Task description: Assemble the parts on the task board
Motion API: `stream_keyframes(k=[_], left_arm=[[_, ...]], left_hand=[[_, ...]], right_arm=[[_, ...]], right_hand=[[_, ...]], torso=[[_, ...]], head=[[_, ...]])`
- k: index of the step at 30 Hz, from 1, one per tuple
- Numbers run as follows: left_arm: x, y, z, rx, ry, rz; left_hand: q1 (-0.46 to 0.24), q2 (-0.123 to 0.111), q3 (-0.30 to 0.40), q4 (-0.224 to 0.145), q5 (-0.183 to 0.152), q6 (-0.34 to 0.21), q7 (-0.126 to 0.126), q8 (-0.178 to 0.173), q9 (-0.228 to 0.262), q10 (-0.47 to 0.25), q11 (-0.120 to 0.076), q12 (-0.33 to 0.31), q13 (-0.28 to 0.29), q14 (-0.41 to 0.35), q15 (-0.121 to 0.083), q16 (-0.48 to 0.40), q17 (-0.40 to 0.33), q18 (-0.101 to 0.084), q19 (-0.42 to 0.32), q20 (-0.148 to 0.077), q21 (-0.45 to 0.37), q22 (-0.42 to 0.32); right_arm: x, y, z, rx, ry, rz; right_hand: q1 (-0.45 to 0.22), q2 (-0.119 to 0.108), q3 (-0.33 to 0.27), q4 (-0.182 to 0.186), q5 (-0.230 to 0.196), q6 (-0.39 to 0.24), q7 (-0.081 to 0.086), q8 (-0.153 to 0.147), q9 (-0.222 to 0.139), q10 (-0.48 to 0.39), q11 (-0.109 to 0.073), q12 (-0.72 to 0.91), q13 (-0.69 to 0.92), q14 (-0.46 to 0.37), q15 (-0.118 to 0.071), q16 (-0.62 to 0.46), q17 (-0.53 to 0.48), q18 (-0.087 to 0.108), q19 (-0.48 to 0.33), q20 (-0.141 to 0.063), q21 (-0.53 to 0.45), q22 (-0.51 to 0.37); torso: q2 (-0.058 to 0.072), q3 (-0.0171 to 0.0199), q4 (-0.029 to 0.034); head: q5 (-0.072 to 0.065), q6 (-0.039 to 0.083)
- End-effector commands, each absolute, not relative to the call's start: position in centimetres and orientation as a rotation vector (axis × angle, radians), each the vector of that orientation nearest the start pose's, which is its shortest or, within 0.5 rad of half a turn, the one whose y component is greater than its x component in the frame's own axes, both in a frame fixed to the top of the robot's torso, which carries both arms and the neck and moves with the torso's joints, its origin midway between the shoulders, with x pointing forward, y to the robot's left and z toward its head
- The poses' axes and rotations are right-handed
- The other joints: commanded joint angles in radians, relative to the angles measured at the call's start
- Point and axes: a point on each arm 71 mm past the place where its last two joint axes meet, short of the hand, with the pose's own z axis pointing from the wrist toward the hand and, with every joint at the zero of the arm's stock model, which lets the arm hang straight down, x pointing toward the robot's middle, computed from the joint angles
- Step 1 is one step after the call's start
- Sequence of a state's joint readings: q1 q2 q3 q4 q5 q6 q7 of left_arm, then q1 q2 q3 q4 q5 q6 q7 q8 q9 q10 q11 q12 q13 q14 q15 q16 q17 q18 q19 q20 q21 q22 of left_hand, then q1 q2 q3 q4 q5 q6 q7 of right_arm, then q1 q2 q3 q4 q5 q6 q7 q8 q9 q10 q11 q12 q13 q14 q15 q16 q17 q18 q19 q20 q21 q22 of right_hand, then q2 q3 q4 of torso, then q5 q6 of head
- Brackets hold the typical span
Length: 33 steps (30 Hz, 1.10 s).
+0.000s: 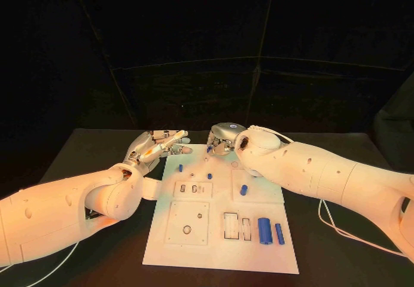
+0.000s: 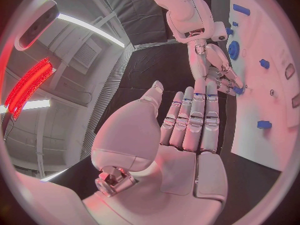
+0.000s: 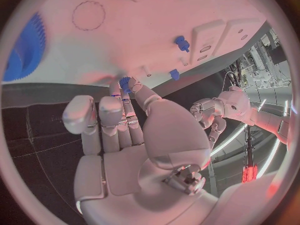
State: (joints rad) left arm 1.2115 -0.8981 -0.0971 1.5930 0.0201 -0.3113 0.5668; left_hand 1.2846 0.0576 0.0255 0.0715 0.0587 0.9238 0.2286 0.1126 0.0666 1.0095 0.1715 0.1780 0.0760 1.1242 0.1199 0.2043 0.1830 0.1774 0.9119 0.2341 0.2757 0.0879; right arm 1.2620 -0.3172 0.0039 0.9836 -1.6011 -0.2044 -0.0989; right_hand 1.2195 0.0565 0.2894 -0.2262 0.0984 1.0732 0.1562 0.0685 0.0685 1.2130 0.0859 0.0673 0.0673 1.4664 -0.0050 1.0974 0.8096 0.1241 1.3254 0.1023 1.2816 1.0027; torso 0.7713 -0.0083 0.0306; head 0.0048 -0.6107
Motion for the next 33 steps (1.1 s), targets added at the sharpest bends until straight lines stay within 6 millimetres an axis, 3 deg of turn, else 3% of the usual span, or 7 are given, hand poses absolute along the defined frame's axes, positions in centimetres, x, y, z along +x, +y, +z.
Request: stream_keyframes(k=[1, 5, 9, 17, 25, 29, 33], left_arm=[[47.1, 21.7, -17.5, -1.032, 1.31, -1.644], [47.1, 21.7, -17.6, -1.033, 1.31, -1.643], [47.1, 21.8, -17.6, -1.034, 1.311, -1.641], [47.3, 22.2, -17.6, -1.035, 1.311, -1.64], [47.5, 22.6, -17.7, -1.036, 1.311, -1.635], [47.6, 22.7, -17.7, -1.037, 1.312, -1.634], [47.7, 22.7, -17.8, -1.038, 1.313, -1.634]], left_hand=[[0.003, 0.003, -0.001, -0.007, 0.005, 0.005, 0.004, -0.003, -0.001, 0.003, 0.002, -0.006, -0.001, 0.004, 0.001, -0.007, 0.001, 0.007, 0.007, 0.001, -0.006, -0.002], [0.004, 0.004, -0.001, -0.008, 0.005, 0.005, 0.004, -0.003, -0.001, 0.003, 0.002, -0.006, -0.001, 0.004, 0.001, -0.007, 0.002, 0.007, 0.007, 0.001, -0.006, -0.002], [0.004, 0.004, -0.001, -0.008, 0.005, 0.005, 0.004, -0.003, -0.001, 0.003, 0.002, -0.006, -0.001, 0.004, 0.001, -0.007, 0.002, 0.007, 0.007, 0.001, -0.006, -0.002], [0.006, 0.004, 0.0, -0.01, 0.005, 0.005, 0.004, -0.003, -0.001, 0.003, 0.002, -0.007, -0.001, 0.004, 0.001, -0.009, 0.002, 0.007, 0.007, 0.001, -0.007, -0.003], [0.008, 0.006, 0.001, -0.012, 0.005, 0.007, 0.002, -0.003, 0.0, 0.005, 0.001, -0.007, -0.001, 0.004, 0.001, -0.011, 0.003, 0.007, 0.008, 0.001, -0.008, -0.004], [0.008, 0.006, 0.001, -0.012, 0.005, 0.007, 0.002, -0.003, 0.0, 0.005, 0.001, -0.007, -0.001, 0.004, 0.001, -0.011, 0.003, 0.007, 0.008, 0.001, -0.008, -0.004], [0.008, 0.007, 0.001, -0.013, 0.005, 0.007, 0.001, -0.002, 0.0, 0.006, 0.0, -0.007, -0.001, 0.004, 0.001, -0.011, 0.004, 0.007, 0.008, 0.001, -0.009, -0.004]], right_arm=[[57.1, -6.7, -16.6, -0.353, 1.633, 0.552], [57.1, -6.8, -16.4, -0.34, 1.611, 0.551], [57.1, -7.3, -16.1, -0.317, 1.576, 0.549], [56.4, -11.0, -15.6, -0.235, 1.55, 0.572], [54.9, -16.5, -15.6, -0.063, 1.668, 0.591], [54.7, -18.8, -16.0, 0.0, 1.749, 0.553], [54.7, -19.8, -16.3, 0.016, 1.783, 0.515]], right_hand=[[-0.005, -0.022, 0.004, 0.005, -0.007, -0.021, 0.008, -0.007, -0.003, -0.022, 0.003, -0.007, -0.003, -0.012, 0.005, -0.012, -0.013, -0.011, -0.014, 0.001, -0.001, -0.01], [-0.025, -0.074, -0.035, 0.022, -0.03, -0.172, 0.032, -0.006, -0.008, -0.134, 0.032, -0.005, -0.006, -0.036, 0.027, -0.069, -0.093, 0.004, -0.064, 0.019, -0.049, -0.095], [-0.009, -0.088, -0.082, 0.05, -0.03, -0.385, 0.04, -0.015, -0.012, -0.209, 0.041, 0.006, -0.002, -0.047, 0.035, -0.1, -0.137, 0.012, -0.086, 0.028, -0.076, -0.134], [0.022, -0.071, -0.112, 0.087, 0.022, -0.204, 0.038, 0.026, 0.011, -0.086, 0.026, 0.102, 0.021, -0.039, 0.025, -0.101, -0.144, 0.007, -0.064, 0.027, -0.059, -0.108], [-0.025, -0.098, -0.157, 0.148, 0.079, -0.139, -0.017, 0.049, 0.014, 0.159, -0.039, 0.272, 0.138, 0.01, -0.027, 0.027, 0.032, -0.018, 0.011, -0.025, 0.023, 0.027], [-0.022, -0.115, -0.209, 0.2, 0.108, -0.156, -0.019, 0.042, 0.004, 0.196, -0.051, 0.776, 0.68, 0.035, -0.028, 0.184, 0.258, -0.036, 0.056, -0.039, 0.086, 0.129], [0.009, -0.116, -0.234, 0.23, 0.106, -0.178, -0.01, 0.04, 0.001, 0.143, -0.036, 0.941, 0.88, 0.033, -0.021, 0.221, 0.314, -0.04, 0.057, -0.027, 0.101, 0.151]], torso=[[0.0, 0.0002, -0.0005], [-0.001, 0.0, -0.0019], [0.0, 0.0014, -0.0014], [-0.002, 0.0013, -0.0057], [-0.006, 0.0035, -0.022], [-0.006, 0.004, -0.0221], [-0.005, 0.004, -0.0202]], head=[[0.002, 0.0], [0.003, 0.001], [0.001, 0.003], [0.002, 0.006], [0.0, 0.011], [-0.002, 0.012], [-0.006, 0.012]])
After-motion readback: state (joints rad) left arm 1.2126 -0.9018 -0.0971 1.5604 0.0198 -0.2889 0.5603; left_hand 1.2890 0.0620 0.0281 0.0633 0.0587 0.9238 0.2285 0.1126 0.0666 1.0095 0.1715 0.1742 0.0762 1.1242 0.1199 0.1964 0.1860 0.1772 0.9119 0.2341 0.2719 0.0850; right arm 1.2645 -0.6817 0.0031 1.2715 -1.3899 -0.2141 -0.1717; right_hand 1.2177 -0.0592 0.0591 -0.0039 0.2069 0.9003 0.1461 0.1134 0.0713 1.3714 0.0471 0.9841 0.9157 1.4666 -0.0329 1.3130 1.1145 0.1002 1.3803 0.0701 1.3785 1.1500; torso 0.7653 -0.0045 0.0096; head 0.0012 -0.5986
